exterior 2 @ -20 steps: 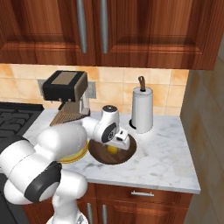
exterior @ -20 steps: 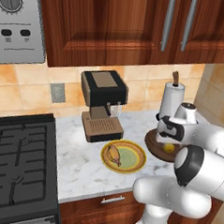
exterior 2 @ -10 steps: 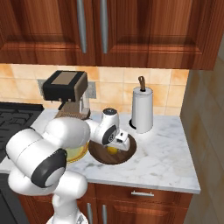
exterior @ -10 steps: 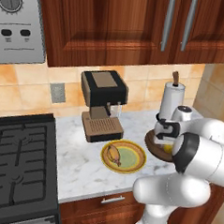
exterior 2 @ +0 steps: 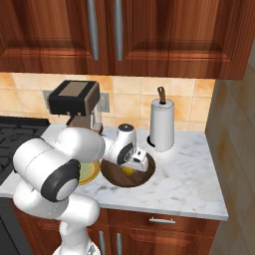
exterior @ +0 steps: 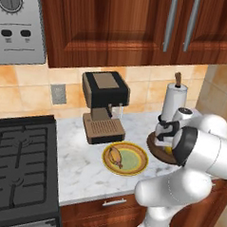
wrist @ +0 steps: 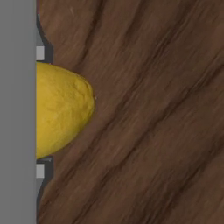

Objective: Place the chicken drumstick on the plate and place the lemon on the same plate.

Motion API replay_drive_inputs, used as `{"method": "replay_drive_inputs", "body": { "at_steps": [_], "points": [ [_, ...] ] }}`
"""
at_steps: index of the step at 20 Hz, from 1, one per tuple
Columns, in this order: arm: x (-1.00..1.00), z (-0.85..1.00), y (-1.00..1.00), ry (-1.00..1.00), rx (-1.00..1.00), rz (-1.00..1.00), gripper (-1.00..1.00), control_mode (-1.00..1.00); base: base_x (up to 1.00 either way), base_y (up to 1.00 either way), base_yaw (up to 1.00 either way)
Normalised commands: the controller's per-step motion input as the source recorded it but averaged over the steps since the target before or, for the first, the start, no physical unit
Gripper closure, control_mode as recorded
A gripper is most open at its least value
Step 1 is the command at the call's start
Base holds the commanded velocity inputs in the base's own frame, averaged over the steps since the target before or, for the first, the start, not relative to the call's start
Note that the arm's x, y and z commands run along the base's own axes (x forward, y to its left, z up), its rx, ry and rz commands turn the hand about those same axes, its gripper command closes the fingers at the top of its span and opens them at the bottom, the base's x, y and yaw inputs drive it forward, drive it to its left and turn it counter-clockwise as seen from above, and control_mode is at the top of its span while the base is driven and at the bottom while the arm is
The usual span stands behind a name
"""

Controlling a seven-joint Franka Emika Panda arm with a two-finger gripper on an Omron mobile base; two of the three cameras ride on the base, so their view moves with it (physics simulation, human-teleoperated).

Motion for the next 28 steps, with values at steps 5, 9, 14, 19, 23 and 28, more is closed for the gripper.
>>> {"method": "replay_drive_inputs", "body": {
  "at_steps": [5, 9, 14, 19, 23, 28],
  "points": [
    [-0.13, 0.08, 0.0, 0.0, 0.0, -0.01, 1.0, -1.0, 0.0, 0.0, 0.0],
    [-0.43, 0.38, 0.28, 0.0, -0.03, -0.08, 1.0, -1.0, 0.0, 0.0, 0.0],
    [-0.51, 0.52, 0.59, 0.0, -0.03, -0.09, 1.0, -1.0, 0.0, 0.0, 0.0],
    [-0.35, 0.54, 0.57, 0.0, 0.0, -0.04, 1.0, -1.0, 0.0, 0.0, 0.0],
    [-0.1, 0.22, 0.52, 0.0, 0.0, 0.0, 1.0, -1.0, 0.0, 0.0, 0.0],
    [-0.09, 0.03, 0.69, 0.0, 0.0, 0.0, 1.0, -1.0, 0.0, 0.0, 0.0]
  ]
}}
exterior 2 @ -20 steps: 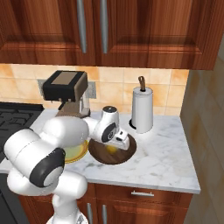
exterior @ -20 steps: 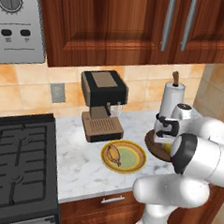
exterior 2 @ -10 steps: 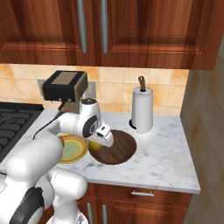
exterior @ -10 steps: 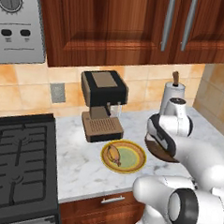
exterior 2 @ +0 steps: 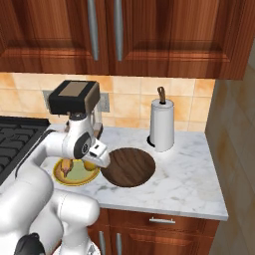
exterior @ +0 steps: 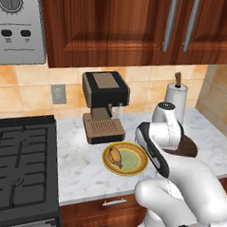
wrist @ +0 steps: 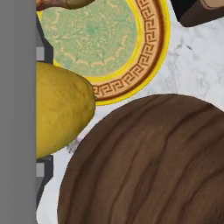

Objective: Place the chicken drumstick on the plate and place the lemon on the same plate.

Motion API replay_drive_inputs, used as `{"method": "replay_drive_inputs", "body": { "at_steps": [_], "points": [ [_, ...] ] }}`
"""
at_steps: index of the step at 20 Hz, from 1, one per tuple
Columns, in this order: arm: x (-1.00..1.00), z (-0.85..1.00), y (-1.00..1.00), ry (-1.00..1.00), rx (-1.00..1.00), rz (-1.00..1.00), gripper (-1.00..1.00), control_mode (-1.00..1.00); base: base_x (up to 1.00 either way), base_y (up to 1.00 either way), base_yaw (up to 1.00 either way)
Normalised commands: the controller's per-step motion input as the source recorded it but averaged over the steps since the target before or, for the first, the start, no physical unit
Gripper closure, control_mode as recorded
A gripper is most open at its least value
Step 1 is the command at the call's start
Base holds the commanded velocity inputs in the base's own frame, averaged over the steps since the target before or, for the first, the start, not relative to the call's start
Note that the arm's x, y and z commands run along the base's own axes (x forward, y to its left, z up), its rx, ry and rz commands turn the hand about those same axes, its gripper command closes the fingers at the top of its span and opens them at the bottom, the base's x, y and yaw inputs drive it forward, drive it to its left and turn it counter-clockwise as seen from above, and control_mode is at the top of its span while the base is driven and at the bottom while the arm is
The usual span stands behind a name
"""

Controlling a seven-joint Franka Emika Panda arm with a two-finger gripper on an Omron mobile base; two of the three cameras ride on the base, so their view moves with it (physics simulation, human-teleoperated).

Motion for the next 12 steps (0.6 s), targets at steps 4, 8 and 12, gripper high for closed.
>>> {"method": "replay_drive_inputs", "body": {
  "at_steps": [4, 8, 12],
  "points": [
    [-0.01, 0.13, 0.64, 0.0, 0.0, 0.0, 1.0, -1.0, 0.0, 0.0, 0.0],
    [0.05, 0.0, 0.58, 0.0, 0.0, 0.0, 1.0, -1.0, 0.0, 0.0, 0.0],
    [0.24, -0.03, 0.21, 0.0, 0.0, 0.0, 1.0, -1.0, 0.0, 0.0, 0.0]
  ]
}}
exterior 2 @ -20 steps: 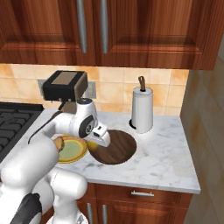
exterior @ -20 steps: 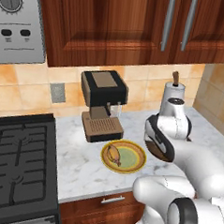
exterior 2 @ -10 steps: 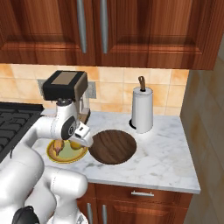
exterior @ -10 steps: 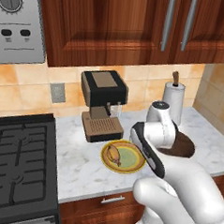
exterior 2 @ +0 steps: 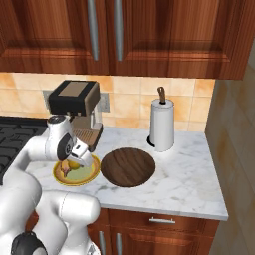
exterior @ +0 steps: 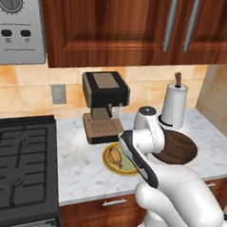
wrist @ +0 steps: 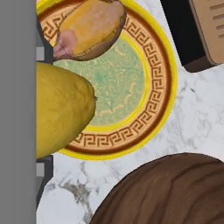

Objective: Place the chicken drumstick on the plate and place the lemon on the same plate.

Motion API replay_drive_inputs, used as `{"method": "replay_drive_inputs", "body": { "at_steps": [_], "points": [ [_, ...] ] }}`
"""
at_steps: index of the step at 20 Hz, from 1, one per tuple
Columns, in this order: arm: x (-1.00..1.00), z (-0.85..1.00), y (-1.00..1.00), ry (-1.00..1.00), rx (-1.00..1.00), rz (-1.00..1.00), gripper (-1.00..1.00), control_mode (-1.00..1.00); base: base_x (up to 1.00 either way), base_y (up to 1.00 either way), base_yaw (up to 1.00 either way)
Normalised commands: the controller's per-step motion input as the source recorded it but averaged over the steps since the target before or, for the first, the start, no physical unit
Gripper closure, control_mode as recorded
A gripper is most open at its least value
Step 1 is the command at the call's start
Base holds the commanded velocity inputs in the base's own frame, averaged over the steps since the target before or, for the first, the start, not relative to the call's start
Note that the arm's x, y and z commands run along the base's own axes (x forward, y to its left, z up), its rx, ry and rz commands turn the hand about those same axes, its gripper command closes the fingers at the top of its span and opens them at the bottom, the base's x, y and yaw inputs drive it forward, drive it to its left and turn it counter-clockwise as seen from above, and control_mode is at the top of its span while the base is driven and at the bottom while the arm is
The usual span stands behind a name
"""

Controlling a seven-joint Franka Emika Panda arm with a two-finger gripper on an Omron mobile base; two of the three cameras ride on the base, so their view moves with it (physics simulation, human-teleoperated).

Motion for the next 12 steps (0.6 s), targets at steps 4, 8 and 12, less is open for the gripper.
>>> {"method": "replay_drive_inputs", "body": {
  "at_steps": [4, 8, 12],
  "points": [
    [0.44, -0.03, 0.06, 0.0, 0.0, 0.0, 1.0, -1.0, 0.0, 0.0, 0.0],
    [0.42, -0.01, 0.06, 0.02, 0.03, 0.0, 1.0, -1.0, 0.0, 0.0, 0.0],
    [0.36, -0.07, 0.06, 0.06, 0.08, 0.0, 1.0, -1.0, 0.0, 0.0, 0.0]
  ]
}}
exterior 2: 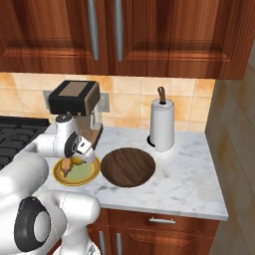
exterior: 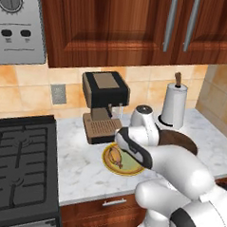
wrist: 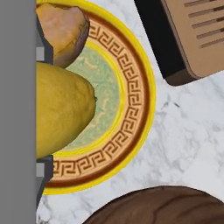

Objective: Place the chicken drumstick on the plate and place the lemon on the same plate.

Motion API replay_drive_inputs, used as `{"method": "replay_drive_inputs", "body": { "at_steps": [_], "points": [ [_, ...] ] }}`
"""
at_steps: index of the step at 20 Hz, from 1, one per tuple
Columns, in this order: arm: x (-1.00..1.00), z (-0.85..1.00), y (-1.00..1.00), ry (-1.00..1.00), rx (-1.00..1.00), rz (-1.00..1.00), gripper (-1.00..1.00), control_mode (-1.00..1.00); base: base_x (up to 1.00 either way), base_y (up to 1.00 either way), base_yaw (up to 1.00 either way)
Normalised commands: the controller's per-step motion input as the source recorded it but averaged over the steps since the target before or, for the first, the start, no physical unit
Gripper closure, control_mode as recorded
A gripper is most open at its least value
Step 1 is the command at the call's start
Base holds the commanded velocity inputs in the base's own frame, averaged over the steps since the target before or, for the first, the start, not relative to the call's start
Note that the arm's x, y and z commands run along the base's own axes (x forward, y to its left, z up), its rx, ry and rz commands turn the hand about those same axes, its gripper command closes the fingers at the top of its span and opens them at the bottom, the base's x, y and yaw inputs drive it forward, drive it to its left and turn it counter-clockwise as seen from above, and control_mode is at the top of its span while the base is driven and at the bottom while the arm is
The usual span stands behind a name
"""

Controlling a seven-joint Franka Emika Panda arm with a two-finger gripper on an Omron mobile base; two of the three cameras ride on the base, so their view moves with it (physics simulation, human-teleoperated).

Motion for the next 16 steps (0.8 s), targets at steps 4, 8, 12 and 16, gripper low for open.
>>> {"method": "replay_drive_inputs", "body": {
  "at_steps": [4, 8, 12, 16],
  "points": [
    [0.32, -0.14, 0.03, 0.06, 0.08, 0.0, 1.0, -1.0, 0.0, 0.0, 0.0],
    [0.15, -0.24, 0.05, 0.04, 0.01, -0.05, 1.0, -1.0, 0.0, 0.0, 0.0],
    [0.0, -0.36, 0.05, 0.03, 0.0, -0.07, 1.0, -1.0, 0.0, 0.0, 0.0],
    [0.0, -0.24, 0.04, 0.03, 0.0, -0.08, 1.0, -1.0, 0.0, 0.0, 0.0]
  ]
}}
